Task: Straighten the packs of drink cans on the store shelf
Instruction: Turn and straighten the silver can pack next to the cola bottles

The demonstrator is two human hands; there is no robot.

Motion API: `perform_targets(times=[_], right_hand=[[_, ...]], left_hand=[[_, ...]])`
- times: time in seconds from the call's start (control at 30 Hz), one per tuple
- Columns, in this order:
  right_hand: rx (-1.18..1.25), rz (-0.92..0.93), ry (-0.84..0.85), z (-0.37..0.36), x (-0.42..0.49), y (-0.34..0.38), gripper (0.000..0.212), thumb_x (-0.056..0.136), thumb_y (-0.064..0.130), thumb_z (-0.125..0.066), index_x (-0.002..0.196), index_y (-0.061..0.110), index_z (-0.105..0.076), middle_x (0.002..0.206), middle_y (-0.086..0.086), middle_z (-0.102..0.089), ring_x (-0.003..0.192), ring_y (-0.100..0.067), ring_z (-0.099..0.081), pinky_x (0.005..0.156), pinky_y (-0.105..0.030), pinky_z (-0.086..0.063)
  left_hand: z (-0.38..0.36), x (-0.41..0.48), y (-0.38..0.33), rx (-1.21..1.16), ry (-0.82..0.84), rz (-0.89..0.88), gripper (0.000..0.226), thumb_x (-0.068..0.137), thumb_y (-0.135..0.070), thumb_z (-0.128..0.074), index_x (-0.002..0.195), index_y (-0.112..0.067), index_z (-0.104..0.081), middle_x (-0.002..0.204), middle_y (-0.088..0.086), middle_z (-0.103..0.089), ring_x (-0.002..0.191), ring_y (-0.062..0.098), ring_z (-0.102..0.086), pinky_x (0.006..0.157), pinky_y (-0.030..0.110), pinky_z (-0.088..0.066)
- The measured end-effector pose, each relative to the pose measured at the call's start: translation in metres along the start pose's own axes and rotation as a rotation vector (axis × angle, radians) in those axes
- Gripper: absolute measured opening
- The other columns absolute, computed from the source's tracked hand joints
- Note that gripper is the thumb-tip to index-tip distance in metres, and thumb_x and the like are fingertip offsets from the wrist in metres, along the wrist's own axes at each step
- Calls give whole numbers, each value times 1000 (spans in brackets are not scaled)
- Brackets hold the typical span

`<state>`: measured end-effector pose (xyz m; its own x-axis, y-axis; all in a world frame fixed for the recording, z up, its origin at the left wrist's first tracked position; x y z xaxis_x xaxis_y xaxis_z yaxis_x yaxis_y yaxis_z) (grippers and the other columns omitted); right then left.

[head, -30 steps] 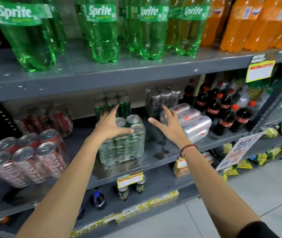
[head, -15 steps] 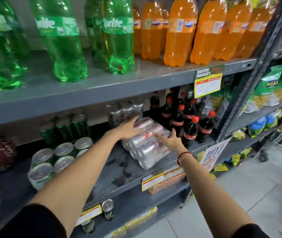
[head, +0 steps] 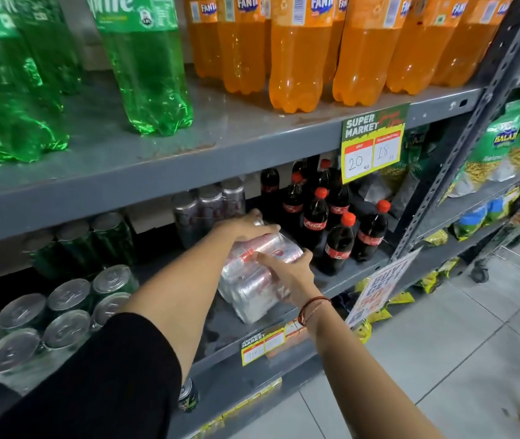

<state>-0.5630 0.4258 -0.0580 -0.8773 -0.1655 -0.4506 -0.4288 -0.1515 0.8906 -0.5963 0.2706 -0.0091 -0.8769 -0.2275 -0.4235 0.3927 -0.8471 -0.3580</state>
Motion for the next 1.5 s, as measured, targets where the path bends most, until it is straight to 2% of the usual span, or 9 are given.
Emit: perform_targets(times=[0.27, 0.47, 0.67, 0.83, 1.0, 1.13, 1.27, 1.33, 1.5], right_hand=[[-65, 225, -89, 4, -17, 13, 96, 38, 55, -82, 117, 21, -40, 122, -15, -55, 107, -35, -59, 91, -51, -51], [-262, 605, -64, -5, -34, 43, 75, 53, 45, -85, 113, 26, -45, 115, -2, -50, 91, -1, -46, 83, -29, -38], [-483, 878, -17, -26, -48, 57, 85, 59, 41, -84, 130, 19, -42, 137, -5, -39, 123, -18, -40, 99, -33, -39], [-519, 1039, 3, -32, -61, 46, 75, 61, 46, -82, 123, 23, -47, 141, 2, -31, 127, -5, -30, 100, -30, -40], [-555, 1145, 40, -36, -71, 27, 69, 66, 40, -80, 121, 24, -42, 149, -5, -23, 140, -34, -24, 106, -57, -37], [-622, 1171, 42, -34, -72, 26, 69, 66, 42, -81, 120, 15, -49, 149, -11, -28, 139, -34, -28, 104, -49, -42], [-415, 1116, 73, -12, -63, 40, 63, 75, 57, -64, 126, 26, -45, 146, -1, -28, 133, 9, -24, 97, 0, -25], [-332, 1011, 118, -6, -47, 55, 57, 80, 56, -59, 130, 34, -43, 147, 1, -27, 131, 15, -21, 98, 0, -21], [-446, 667, 506, -39, -7, 73, 48, 87, 33, -63, 133, 30, -48, 136, 2, -47, 128, -18, -45, 96, -20, -44]], left_hand=[[8, -6, -2, -165, -152, -167, 91, 62, -79, -54, 133, -26, -32, 145, 2, -39, 125, 25, -44, 92, 35, -36], [29, -47, 39, -293, -498, -75, 114, 42, -96, -41, 136, -32, -30, 143, 5, -45, 125, 33, -47, 98, 44, -42], [23, -94, 75, -439, -815, -79, 87, 62, -78, -54, 128, -23, -36, 119, 17, -58, 105, 35, -58, 84, 40, -51], [2, -125, 86, -609, -938, -176, 79, 61, -70, -62, 121, -25, -40, 121, 6, -49, 98, 7, -46, 82, 16, -35], [-30, -142, 96, -625, -1000, -231, 73, 67, -57, -68, 120, -16, -39, 119, 8, -43, 98, -4, -38, 87, -2, -28], [-35, -146, 93, -642, -988, -217, 73, 69, -57, -67, 121, -16, -36, 123, 8, -40, 105, 2, -39, 92, 6, -29], [-35, -159, 88, -685, -995, -199, 74, 69, -62, -64, 129, -30, -35, 146, 7, -23, 129, -3, -23, 104, 19, -25], [-40, -160, 81, -707, -973, -138, 73, 73, -62, -61, 135, -40, -29, 157, 1, -1, 141, 7, -8, 109, 34, -22], [-44, -142, 57, -704, -802, 61, 86, 76, -61, -58, 146, -31, -17, 150, 1, 36, 142, 36, 17, 114, 57, -18]])
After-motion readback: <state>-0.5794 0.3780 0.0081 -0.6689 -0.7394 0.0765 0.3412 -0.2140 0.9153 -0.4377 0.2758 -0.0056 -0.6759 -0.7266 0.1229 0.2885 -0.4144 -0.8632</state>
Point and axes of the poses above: each hand's wrist, its own x-axis towards the middle knuckle, its own z-axis out of the back of the hand, y = z × x, the point moved 8 cm from there along x, towards the middle knuckle
